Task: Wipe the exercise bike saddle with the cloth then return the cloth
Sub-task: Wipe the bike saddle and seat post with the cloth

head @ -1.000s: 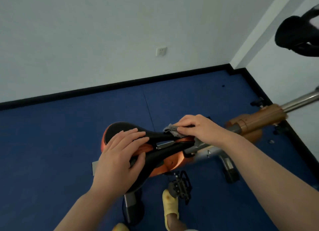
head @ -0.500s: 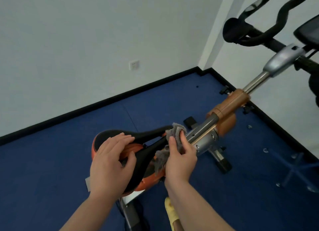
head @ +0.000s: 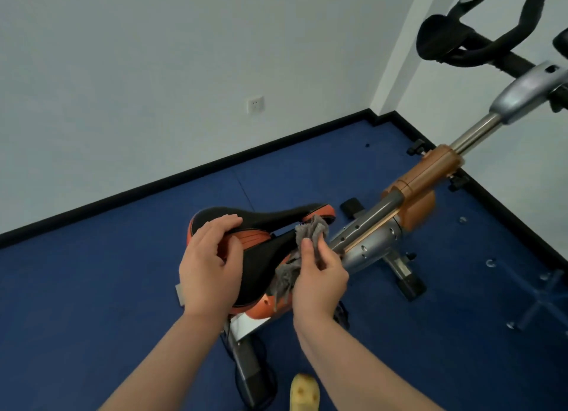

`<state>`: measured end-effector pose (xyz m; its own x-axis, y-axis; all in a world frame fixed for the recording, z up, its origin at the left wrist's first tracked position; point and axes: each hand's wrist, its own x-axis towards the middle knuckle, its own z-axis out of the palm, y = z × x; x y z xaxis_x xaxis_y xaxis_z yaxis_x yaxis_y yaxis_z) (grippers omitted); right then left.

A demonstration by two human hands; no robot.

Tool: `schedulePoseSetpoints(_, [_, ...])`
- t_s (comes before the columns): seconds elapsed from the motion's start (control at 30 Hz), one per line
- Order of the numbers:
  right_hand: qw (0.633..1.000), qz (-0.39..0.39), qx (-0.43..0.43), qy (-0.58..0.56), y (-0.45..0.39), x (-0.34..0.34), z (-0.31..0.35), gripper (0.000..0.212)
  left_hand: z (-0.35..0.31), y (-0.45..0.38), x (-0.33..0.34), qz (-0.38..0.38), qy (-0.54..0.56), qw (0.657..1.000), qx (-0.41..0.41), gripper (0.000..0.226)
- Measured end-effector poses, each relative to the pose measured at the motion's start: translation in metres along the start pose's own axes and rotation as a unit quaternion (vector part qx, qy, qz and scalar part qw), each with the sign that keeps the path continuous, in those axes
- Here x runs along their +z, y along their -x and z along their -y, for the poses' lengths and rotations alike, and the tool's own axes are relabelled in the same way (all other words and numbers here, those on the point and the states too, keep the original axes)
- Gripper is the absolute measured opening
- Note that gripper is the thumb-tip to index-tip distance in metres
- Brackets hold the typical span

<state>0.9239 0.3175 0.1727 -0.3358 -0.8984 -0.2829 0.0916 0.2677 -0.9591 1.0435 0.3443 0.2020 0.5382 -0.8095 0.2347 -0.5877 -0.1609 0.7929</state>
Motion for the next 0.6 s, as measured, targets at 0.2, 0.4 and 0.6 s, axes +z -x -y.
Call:
schedulePoseSetpoints(0.2, [0.996,0.081,0.037,0.020,0.014,-0.010,-0.012,0.016,0.018,0.008,-0.005,0.063,-0.028,0.996,0.058,0.030])
schedulePoseSetpoints(0.4, [0.993,0.107,0.013,0.048,0.031,-0.008,-0.021,0.012,0.036,0.019,-0.017,0.133,-0.051,0.984,0.110,0.040])
schedulePoseSetpoints(0.6, [0.997,0.047,0.053,-0.007,0.037,0.000,-0.020,0.020,0.046,0.013,-0.034,0.225,-0.079,0.958,0.158,0.048])
